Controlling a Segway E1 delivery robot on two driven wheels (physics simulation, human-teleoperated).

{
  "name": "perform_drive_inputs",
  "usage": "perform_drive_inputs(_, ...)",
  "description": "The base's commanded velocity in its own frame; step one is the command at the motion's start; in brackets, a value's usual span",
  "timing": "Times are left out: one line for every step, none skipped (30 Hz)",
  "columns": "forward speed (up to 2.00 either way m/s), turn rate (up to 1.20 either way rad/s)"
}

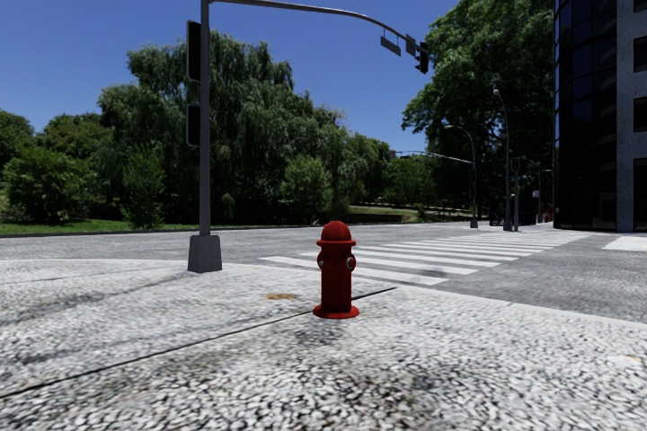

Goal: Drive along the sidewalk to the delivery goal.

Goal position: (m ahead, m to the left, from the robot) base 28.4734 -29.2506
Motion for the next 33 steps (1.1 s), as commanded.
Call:
perform_drive_inputs(0.00, 1.20)
perform_drive_inputs(0.00, 1.20)
perform_drive_inputs(0.00, 1.20)
perform_drive_inputs(0.00, 1.20)
perform_drive_inputs(0.00, 1.20)
perform_drive_inputs(0.00, 1.20)
perform_drive_inputs(0.00, 1.20)
perform_drive_inputs(0.00, 1.20)
perform_drive_inputs(0.00, 1.20)
perform_drive_inputs(0.00, 1.20)
perform_drive_inputs(0.00, 1.20)
perform_drive_inputs(0.00, 1.20)
perform_drive_inputs(0.00, 1.20)
perform_drive_inputs(0.00, 1.20)
perform_drive_inputs(0.00, 1.20)
perform_drive_inputs(0.00, 1.20)
perform_drive_inputs(0.00, 1.20)
perform_drive_inputs(0.00, 1.13)
perform_drive_inputs(0.00, 1.11)
perform_drive_inputs(0.00, 1.05)
perform_drive_inputs(0.00, 0.98)
perform_drive_inputs(0.00, 0.98)
perform_drive_inputs(0.00, 0.90)
perform_drive_inputs(0.00, 0.69)
perform_drive_inputs(0.00, 0.69)
perform_drive_inputs(0.00, 0.37)
perform_drive_inputs(0.00, 0.12)
perform_drive_inputs(0.00, 0.02)
perform_drive_inputs(0.00, 0.00)
perform_drive_inputs(0.00, 0.00)
perform_drive_inputs(0.11, 0.00)
perform_drive_inputs(0.87, 0.00)
perform_drive_inputs(1.14, 0.00)
